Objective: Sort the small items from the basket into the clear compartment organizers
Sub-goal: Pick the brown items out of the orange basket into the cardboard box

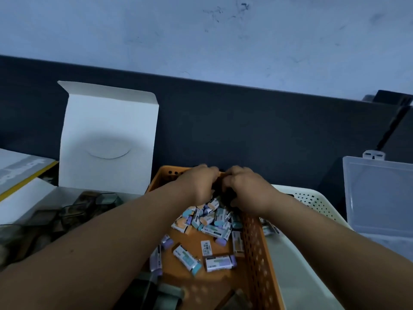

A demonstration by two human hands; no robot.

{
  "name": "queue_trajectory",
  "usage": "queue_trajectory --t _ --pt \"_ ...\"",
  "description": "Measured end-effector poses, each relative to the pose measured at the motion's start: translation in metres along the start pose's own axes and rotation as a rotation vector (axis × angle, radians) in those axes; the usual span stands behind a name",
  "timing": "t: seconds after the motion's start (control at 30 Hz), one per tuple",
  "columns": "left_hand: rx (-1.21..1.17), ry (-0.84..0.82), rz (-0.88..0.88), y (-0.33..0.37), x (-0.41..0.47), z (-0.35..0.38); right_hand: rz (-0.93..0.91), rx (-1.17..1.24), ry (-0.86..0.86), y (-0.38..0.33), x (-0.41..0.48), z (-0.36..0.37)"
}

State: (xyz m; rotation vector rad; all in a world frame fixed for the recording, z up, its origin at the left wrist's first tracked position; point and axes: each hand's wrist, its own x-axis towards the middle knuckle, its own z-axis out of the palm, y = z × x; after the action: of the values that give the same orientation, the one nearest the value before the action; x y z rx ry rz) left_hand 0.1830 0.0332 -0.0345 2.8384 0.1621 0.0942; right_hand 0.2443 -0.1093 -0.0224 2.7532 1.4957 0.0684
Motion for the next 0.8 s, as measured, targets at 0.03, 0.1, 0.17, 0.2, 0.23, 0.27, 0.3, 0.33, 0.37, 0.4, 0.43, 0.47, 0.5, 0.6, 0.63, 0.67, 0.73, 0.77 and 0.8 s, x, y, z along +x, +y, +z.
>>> queue_trajectory --t 0.03,0.1,0.17,0.2,0.23,0.27,0.3,0.33,0.37,0.4,0.43,0.47,0.5,0.6,0.63,0.67,0.73,0.77,0.8 --pt "-0.002 0.004 -0.005 0.001 -0.002 -0.002 -0.005 0.045 0.018 0.000 0.000 -0.001" --pt "-0.024 0.010 -0.042 0.001 -0.007 -0.007 0.006 0.108 0.052 -0.001 0.001 -0.004" --pt "-0.089 0.048 -0.109 -0.004 -0.017 -0.019 0.020 0.152 0.082 -0.006 0.003 -0.011" --pt "-0.135 0.088 -0.132 -0.008 -0.025 -0.028 0.022 0.201 0.099 -0.011 0.004 -0.016" --pt "-0.187 0.131 -0.140 -0.013 -0.033 -0.037 0.021 0.265 0.116 -0.016 0.006 -0.021" --pt "-0.233 0.169 -0.142 -0.018 -0.044 -0.048 0.014 0.334 0.135 -0.023 0.007 -0.026" --pt "-0.275 0.201 -0.140 -0.023 -0.056 -0.059 0.003 0.400 0.156 -0.032 0.009 -0.031" --pt "-0.317 0.232 -0.144 -0.029 -0.068 -0.069 -0.014 0.462 0.176 -0.042 0.012 -0.036" --pt "-0.359 0.258 -0.158 -0.036 -0.082 -0.079 -0.035 0.523 0.194 -0.054 0.015 -0.040" --pt "-0.397 0.278 -0.183 -0.043 -0.093 -0.088 -0.057 0.577 0.204 -0.065 0.018 -0.043" --pt "-0.420 0.298 -0.220 -0.053 -0.106 -0.095 -0.088 0.619 0.200 -0.079 0.022 -0.046" --pt "-0.426 0.317 -0.259 -0.064 -0.119 -0.101 -0.121 0.647 0.188 -0.093 0.025 -0.047" --pt "-0.416 0.330 -0.302 -0.075 -0.131 -0.105 -0.158 0.654 0.170 -0.107 0.029 -0.048" --pt "-0.370 0.318 -0.413 -0.105 -0.164 -0.107 -0.265 0.569 0.087 -0.145 0.042 -0.043" --pt "-0.366 0.295 -0.441 -0.113 -0.174 -0.105 -0.297 0.527 0.050 -0.156 0.047 -0.040" --pt "-0.364 0.263 -0.463 -0.120 -0.182 -0.102 -0.322 0.481 0.007 -0.165 0.051 -0.036" --pt "-0.342 0.194 -0.495 -0.128 -0.194 -0.095 -0.337 0.366 -0.068 -0.178 0.057 -0.027" --pt "-0.307 0.169 -0.508 -0.133 -0.199 -0.090 -0.328 0.310 -0.089 -0.183 0.060 -0.024" --pt "-0.248 0.149 -0.519 -0.138 -0.202 -0.085 -0.307 0.270 -0.090 -0.186 0.061 -0.021"
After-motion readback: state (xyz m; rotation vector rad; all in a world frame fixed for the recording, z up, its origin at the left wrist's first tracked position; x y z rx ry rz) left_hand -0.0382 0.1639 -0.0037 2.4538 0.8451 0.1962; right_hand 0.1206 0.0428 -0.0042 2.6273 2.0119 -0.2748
